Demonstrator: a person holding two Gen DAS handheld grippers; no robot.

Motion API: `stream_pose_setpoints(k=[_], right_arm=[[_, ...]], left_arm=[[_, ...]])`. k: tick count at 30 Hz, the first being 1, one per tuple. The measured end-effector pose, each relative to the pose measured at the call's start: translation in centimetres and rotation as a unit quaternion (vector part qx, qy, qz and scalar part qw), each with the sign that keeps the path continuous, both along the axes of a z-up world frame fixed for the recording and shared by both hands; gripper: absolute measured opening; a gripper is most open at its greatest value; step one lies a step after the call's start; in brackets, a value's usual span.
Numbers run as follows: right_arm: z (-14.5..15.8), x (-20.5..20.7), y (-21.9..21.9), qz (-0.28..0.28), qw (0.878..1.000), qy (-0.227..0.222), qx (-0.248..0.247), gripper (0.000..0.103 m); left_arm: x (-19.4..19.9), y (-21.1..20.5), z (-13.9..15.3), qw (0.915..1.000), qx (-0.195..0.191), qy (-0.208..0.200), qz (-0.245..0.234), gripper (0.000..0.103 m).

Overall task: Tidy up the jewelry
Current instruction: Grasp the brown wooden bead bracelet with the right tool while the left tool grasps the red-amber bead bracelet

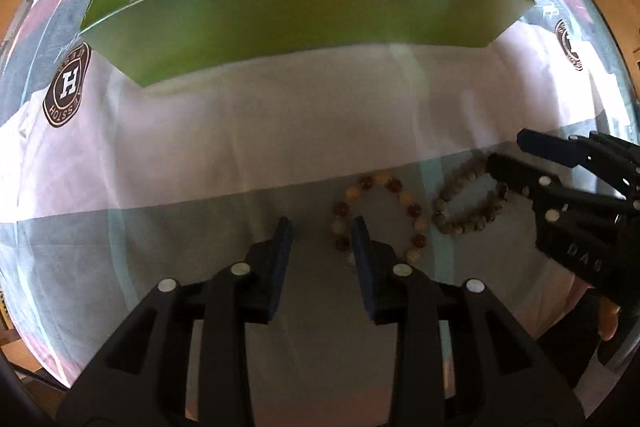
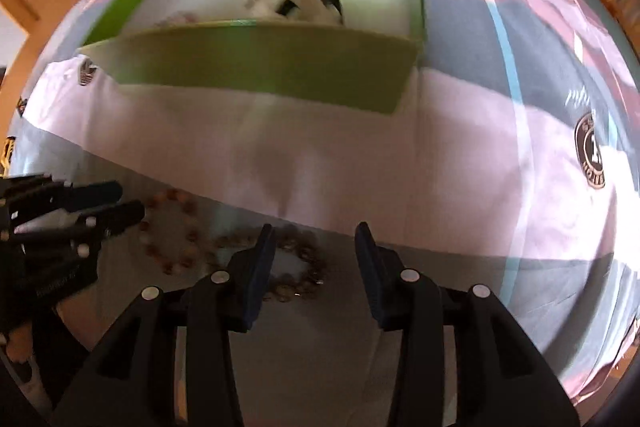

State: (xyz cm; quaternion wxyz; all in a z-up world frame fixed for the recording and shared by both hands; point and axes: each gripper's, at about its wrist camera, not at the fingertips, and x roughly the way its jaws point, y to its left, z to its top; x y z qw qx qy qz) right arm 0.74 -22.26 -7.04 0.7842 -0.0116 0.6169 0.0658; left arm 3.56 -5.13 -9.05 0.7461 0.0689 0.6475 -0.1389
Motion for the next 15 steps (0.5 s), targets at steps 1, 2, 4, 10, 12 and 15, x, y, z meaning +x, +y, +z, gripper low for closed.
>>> stream_pose_setpoints(k=[1, 2, 4, 10, 12, 15], right_arm=[[-0.2, 0.1, -0.1, -0.001, 1.0, 0.004, 0.001, 0.042], [-0.5, 0.1, 0.1, 0.0, 1.0, 0.011, -0.001, 0.042], [-1.4, 0.1, 0.6, 0.006, 1.0, 0.024, -0.009, 0.042], [0.0, 0.0, 1.7, 0.019, 0.996, -0.009, 0.09, 0.042], [1.3, -0.1, 1.1, 0.009, 0.994, -0.038, 0.106, 0.042], [1.2, 0.1, 0.2, -0.004, 0.995, -0.031, 0.092, 0.043]], left_arm=[[0.2, 0.1, 0.0, 1.0, 0.007, -0.002, 0.006, 0.031], [0.2, 0.3, -0.1, 0.9999, 0.012, -0.005, 0.01, 0.031], [0.7, 1.1, 0.0, 0.9988, 0.032, -0.021, 0.03, 0.031], [2.4, 5.5, 1.5, 0.9928, 0.023, -0.047, 0.108, 0.031], [2.4, 6.0, 1.7, 0.9929, 0.022, -0.047, 0.107, 0.032], [2.4, 6.2, 1.3, 0.9944, 0.025, -0.036, 0.096, 0.034]])
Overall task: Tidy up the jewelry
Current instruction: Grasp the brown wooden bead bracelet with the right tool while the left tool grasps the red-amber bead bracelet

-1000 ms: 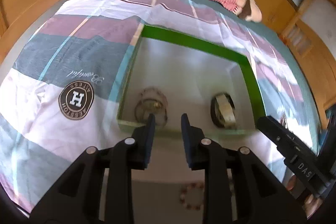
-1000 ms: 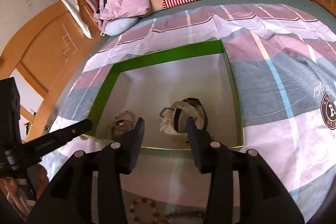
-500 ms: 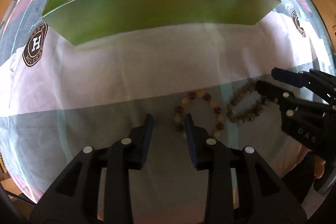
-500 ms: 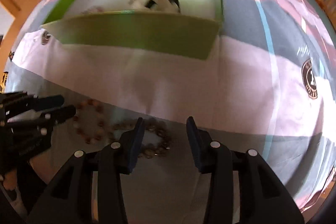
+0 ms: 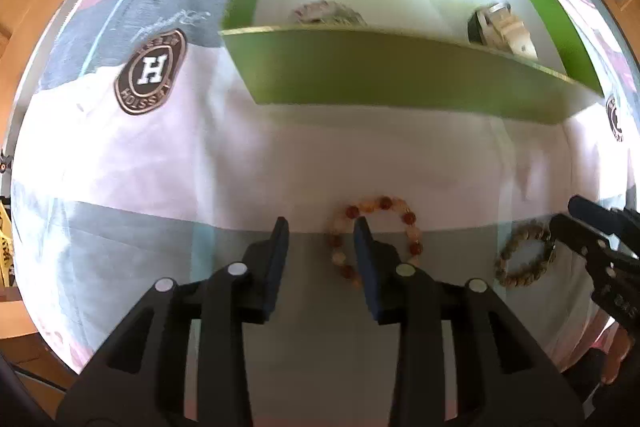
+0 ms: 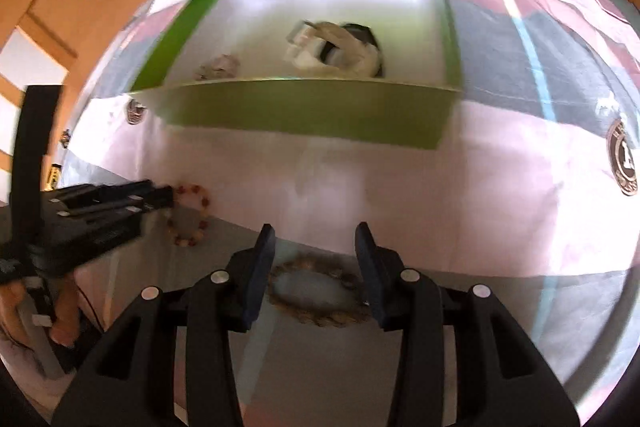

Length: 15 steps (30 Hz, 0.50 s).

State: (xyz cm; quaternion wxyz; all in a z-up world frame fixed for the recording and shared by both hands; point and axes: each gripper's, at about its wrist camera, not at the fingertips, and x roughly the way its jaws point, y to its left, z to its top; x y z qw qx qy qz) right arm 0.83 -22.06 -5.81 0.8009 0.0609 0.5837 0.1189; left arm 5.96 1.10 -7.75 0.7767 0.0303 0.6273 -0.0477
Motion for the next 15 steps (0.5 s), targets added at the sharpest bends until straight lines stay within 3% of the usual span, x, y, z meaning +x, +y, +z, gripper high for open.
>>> stream_pose_setpoints(k=[4, 15], right_arm=[[-1.5, 0.1, -0.3, -0.006, 0.999, 0.029, -0.045, 0.043], [-2.5, -0.2, 2.4, 0.035, 0.997, 0.04, -0.062, 0.042]], left_arm=[[0.0, -0.2, -0.6, 0.9999, -0.001, 0.013, -0.007, 0.034], [0.3, -0.9, -1.2, 0.9998, 0.001, 0.018, -0.012, 0.038]])
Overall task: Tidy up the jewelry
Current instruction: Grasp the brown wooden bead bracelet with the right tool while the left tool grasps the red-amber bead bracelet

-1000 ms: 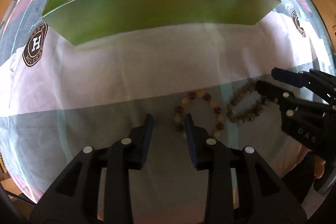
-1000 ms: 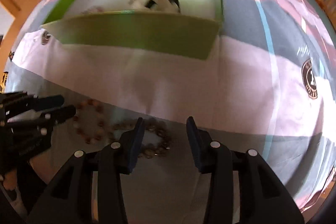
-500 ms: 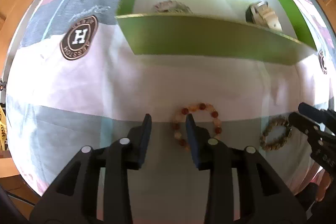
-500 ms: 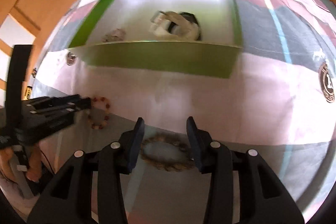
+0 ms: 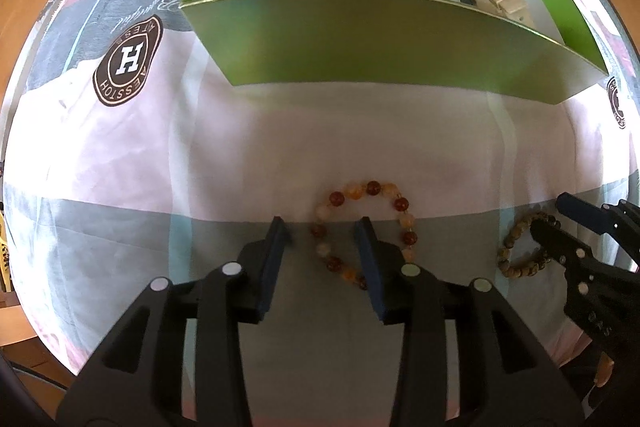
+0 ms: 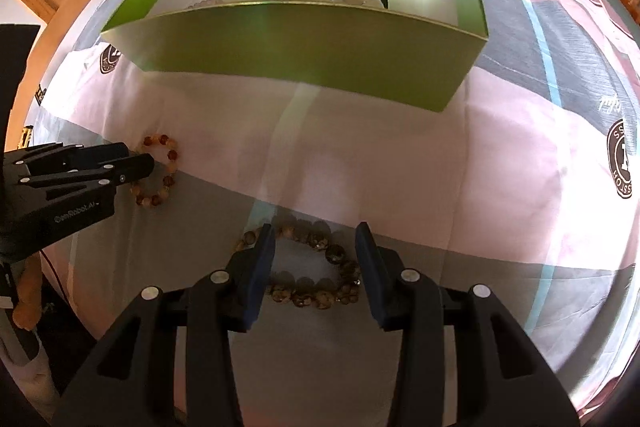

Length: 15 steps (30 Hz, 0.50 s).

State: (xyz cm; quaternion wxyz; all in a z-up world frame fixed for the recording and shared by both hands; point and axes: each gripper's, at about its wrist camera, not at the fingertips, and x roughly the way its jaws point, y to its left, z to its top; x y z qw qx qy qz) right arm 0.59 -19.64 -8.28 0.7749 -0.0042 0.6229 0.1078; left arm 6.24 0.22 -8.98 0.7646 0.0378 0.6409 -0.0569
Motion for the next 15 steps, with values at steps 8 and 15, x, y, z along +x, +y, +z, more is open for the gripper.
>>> stream_pose_setpoints(k=[8, 15], right_arm=[[-0.6, 0.5, -0.7, -0.035, 0.998, -0.022, -0.038, 0.042], [1.2, 0.5, -2.4, -0.074, 0.996, -0.055, -0.004, 0.042]], left_arm=[[0.3, 0.3, 0.3, 0.9993, -0.034, -0.015, 0.003, 0.008], [0.7, 1.5, 1.1, 0.9981, -0.052, -0.023, 0.023, 0.013]])
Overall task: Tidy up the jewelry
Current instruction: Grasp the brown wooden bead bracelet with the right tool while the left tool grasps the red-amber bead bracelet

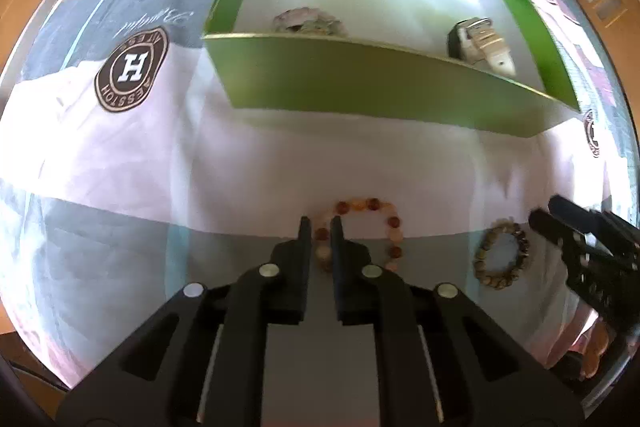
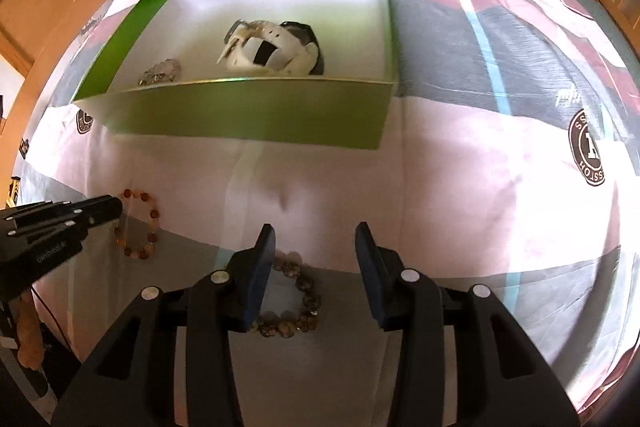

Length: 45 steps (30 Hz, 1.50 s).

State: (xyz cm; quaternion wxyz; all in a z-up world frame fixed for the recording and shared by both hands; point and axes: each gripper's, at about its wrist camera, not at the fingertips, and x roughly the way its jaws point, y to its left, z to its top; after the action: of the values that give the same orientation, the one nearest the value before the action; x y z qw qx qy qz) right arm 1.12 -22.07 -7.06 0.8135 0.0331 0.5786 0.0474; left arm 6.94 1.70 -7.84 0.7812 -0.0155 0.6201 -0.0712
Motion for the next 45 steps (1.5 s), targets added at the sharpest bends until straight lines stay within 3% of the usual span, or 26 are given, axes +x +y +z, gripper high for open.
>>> stream_pose_setpoints(k=[4, 9, 11, 15, 17, 19, 24, 29, 32, 34, 45], right_arm=[[-0.5, -0.3, 0.5, 0.032, 0.999, 0.026, -0.002, 0.042], [-1.5, -0.6, 2.6, 0.08, 0.995, 0.046, -0.027, 0.042], [-2.0, -0.1, 3.2, 0.083, 0.995, 0.052, -0.034, 0.039], [-2.3, -0.2, 4.1, 0.089, 0.994, 0.048, -0.038, 0.016], [-2.2, -0.2, 4.2, 0.09, 0.994, 0.045, -0.032, 0.015], [-2.1, -0.2, 4.4, 0.09, 0.995, 0.04, -0.031, 0.012], [-1.3, 0.1, 4.6, 0.093, 0.995, 0.021, -0.018, 0.011], [-0.6, 0.3, 4.7, 0.092, 0.996, 0.01, -0.015, 0.012], [-0.4, 0.3, 3.9, 0.089, 0.996, 0.01, -0.017, 0.025], [-0.2, 0.4, 3.0, 0.083, 0.996, 0.008, -0.013, 0.028], [-2.6, -0.4, 2.7, 0.091, 0.994, 0.041, -0.044, 0.028]], left_arm=[[0.1, 0.5, -0.6, 0.9999, 0.013, 0.008, 0.003, 0.03], [-0.6, -0.4, -1.0, 0.9997, 0.022, 0.005, -0.006, 0.042], [-0.8, -0.7, -1.2, 0.9996, 0.025, 0.008, -0.013, 0.042], [-1.3, -2.1, -1.4, 0.9991, 0.034, 0.009, -0.022, 0.041], [-1.5, -2.5, -1.5, 0.9988, 0.038, 0.007, -0.029, 0.04], [-1.6, -3.0, -1.5, 0.9985, 0.043, 0.004, -0.034, 0.033], [-2.1, -4.1, -1.5, 0.9975, 0.054, -0.009, -0.046, 0.022], [-2.2, -4.6, -1.1, 0.9972, 0.054, -0.013, -0.049, 0.021], [-2.4, -4.8, -1.1, 0.997, 0.057, -0.014, -0.051, 0.021], [-2.7, -5.2, -1.0, 0.9967, 0.06, -0.015, -0.053, 0.021], [-3.3, -6.1, -1.4, 0.9954, 0.072, -0.019, -0.061, 0.034]])
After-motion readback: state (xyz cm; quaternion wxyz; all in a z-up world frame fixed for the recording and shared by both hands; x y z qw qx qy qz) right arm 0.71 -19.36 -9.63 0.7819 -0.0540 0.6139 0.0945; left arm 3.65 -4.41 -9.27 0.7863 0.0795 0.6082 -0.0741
